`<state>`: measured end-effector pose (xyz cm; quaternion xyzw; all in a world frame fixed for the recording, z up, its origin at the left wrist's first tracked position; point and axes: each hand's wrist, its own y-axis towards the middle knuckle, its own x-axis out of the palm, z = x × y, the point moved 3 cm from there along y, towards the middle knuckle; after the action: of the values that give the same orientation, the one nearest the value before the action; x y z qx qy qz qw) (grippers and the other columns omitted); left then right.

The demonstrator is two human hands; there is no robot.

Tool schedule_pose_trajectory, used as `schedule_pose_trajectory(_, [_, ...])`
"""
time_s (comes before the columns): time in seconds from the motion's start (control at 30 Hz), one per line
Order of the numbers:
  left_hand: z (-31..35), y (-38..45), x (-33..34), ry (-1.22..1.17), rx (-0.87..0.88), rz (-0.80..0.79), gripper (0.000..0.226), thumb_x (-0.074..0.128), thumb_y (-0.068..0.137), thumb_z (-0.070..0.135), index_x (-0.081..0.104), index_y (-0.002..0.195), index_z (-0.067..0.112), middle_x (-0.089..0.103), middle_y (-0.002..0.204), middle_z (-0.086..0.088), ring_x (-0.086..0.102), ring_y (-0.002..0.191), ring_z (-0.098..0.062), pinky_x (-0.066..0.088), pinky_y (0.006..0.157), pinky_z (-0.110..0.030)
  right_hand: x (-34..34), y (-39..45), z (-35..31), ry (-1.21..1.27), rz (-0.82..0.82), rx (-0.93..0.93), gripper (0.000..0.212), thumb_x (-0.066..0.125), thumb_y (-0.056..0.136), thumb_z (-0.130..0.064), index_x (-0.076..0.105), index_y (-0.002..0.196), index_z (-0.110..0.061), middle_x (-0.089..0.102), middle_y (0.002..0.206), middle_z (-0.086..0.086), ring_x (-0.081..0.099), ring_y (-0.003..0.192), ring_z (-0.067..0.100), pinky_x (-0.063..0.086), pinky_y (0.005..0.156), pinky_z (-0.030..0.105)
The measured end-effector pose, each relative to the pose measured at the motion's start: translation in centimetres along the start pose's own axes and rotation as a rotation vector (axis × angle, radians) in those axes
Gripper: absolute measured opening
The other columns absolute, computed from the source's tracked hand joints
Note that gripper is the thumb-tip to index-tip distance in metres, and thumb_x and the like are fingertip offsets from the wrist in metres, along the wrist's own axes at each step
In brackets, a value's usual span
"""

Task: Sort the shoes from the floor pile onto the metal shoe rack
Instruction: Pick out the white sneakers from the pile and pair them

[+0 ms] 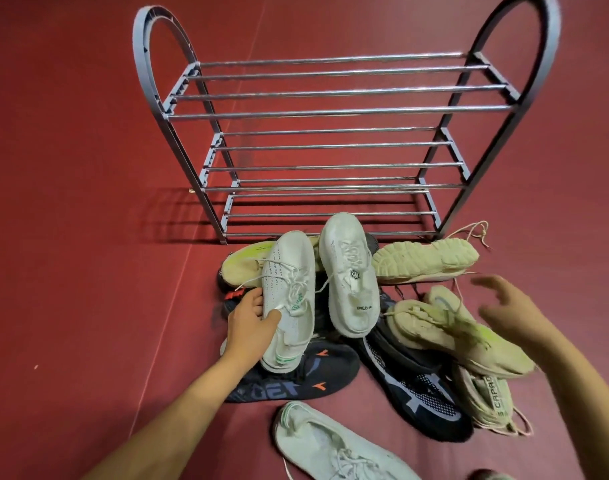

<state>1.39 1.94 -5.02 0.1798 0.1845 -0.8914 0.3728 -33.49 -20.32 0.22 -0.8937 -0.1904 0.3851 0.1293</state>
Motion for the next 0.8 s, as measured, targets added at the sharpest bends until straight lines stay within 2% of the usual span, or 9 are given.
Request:
schedule_pose_trajectory(0.1, [-0.2, -0.1, 0.5, -0.020, -0.022, 0.007, 0.038, 0.066, 0.084, 0.003, 0.063, 0.120, 0.017, 0.070, 0.096, 0.007, 0.069, 0.088, -0.011, 0.058, 0.084, -0.039, 2.7, -2.3, 3.7, -0.369, -0.355, 0.092, 0.107, 0.083, 0.073, -0.039, 0.021, 0.159, -0.022, 0.028, 0.163, 0.008, 0.033, 0.144, 0.031, 0.032, 0.114, 0.044])
schedule_pose_trajectory(0.17, [0.0, -0.1, 0.6, -0.017, -0.039, 0.007, 0.034, 0.066, 0.084, 0.003, 0.064, 0.116, 0.016, 0.069, 0.092, 0.009, 0.068, 0.082, -0.008, 0.058, 0.084, -0.038, 5.7, -3.1, 4.4, -0.684, -0.322, 0.012, 0.119, 0.079, 0.065, -0.056, 0.013, 0.158, -0.025, 0.014, 0.166, 0.002, 0.023, 0.147, 0.033, 0.033, 0.111, 0.053])
schedule_pose_trajectory(0.33, [0.6, -0.6, 0.3, 0.001, -0.026, -0.024, 0.036, 0.065, 0.086, 0.002, 0.063, 0.120, 0.012, 0.069, 0.097, 0.003, 0.067, 0.086, -0.012, 0.050, 0.075, -0.024, 8.8, -6.2, 2.5, -0.755, 0.142, -0.159, 0.094, 0.073, 0.053, -0.023, 0.039, 0.141, -0.013, 0.036, 0.150, 0.014, 0.029, 0.139, 0.040, 0.036, 0.104, 0.059])
schedule_pose_trajectory(0.4, [0.4, -0.7, 0.5, 0.019, -0.023, -0.026, 0.034, 0.065, 0.086, 0.004, 0.063, 0.119, 0.013, 0.070, 0.098, 0.002, 0.067, 0.085, -0.014, 0.049, 0.074, -0.024, 10.4, -8.9, 1.7, -0.590, 0.248, -0.433, 0.080, 0.072, 0.055, -0.019, 0.051, 0.131, -0.010, 0.047, 0.137, 0.018, 0.041, 0.129, 0.044, 0.038, 0.101, 0.054])
schedule_pose_trajectory(0.43, [0.4, -0.8, 0.5, 0.029, -0.024, -0.019, 0.033, 0.065, 0.086, 0.004, 0.064, 0.118, 0.013, 0.071, 0.099, 0.000, 0.067, 0.085, -0.016, 0.049, 0.073, -0.025, 11.8, -11.0, 1.1, -0.479, 0.208, -0.575, 0.063, 0.070, 0.062, -0.019, 0.055, 0.123, -0.010, 0.052, 0.125, 0.014, 0.049, 0.116, 0.040, 0.042, 0.093, 0.049])
schedule_pose_trajectory(0.5, [0.3, -0.7, 0.7, 0.045, -0.025, -0.007, 0.032, 0.065, 0.086, 0.005, 0.064, 0.117, 0.011, 0.073, 0.099, -0.004, 0.069, 0.078, -0.016, 0.050, 0.068, -0.025, 15.2, -15.3, -0.1, -0.373, -0.082, -0.677, 0.046, 0.065, 0.076, -0.033, 0.048, 0.117, -0.020, 0.052, 0.110, 0.003, 0.057, 0.096, 0.029, 0.049, 0.079, 0.042])
schedule_pose_trajectory(0.6, [0.3, -0.6, 0.9, 0.062, -0.030, -0.014, 0.029, 0.064, 0.087, 0.004, 0.063, 0.114, 0.012, 0.073, 0.093, -0.005, 0.062, 0.055, 0.002, 0.045, 0.053, -0.012, 19.4, -17.0, 0.7, -0.677, -0.457, -0.602, 0.063, 0.059, 0.082, -0.053, 0.036, 0.133, -0.024, 0.055, 0.120, 0.003, 0.059, 0.102, 0.032, 0.051, 0.079, 0.042])
schedule_pose_trajectory(0.67, [0.5, -0.7, 0.8, 0.059, -0.039, -0.015, 0.029, 0.063, 0.087, 0.005, 0.063, 0.115, 0.014, 0.071, 0.092, 0.000, 0.062, 0.051, 0.005, 0.045, 0.051, -0.010, 20.1, -15.2, -0.1, -0.815, -0.483, -0.599, 0.049, 0.052, 0.089, -0.042, 0.042, 0.130, -0.016, 0.062, 0.119, 0.014, 0.061, 0.103, 0.039, 0.050, 0.080, 0.044])
schedule_pose_trajectory(0.8, [0.5, -0.7, 0.7, 0.061, -0.057, -0.033, 0.032, 0.063, 0.088, 0.005, 0.061, 0.120, 0.013, 0.071, 0.097, -0.002, 0.065, 0.053, -0.002, 0.046, 0.048, -0.010, 17.3, -13.6, -4.7, -0.665, -0.513, -0.645, 0.027, 0.051, 0.089, -0.045, 0.051, 0.097, -0.019, 0.066, 0.095, 0.011, 0.062, 0.085, 0.032, 0.044, 0.069, 0.038])
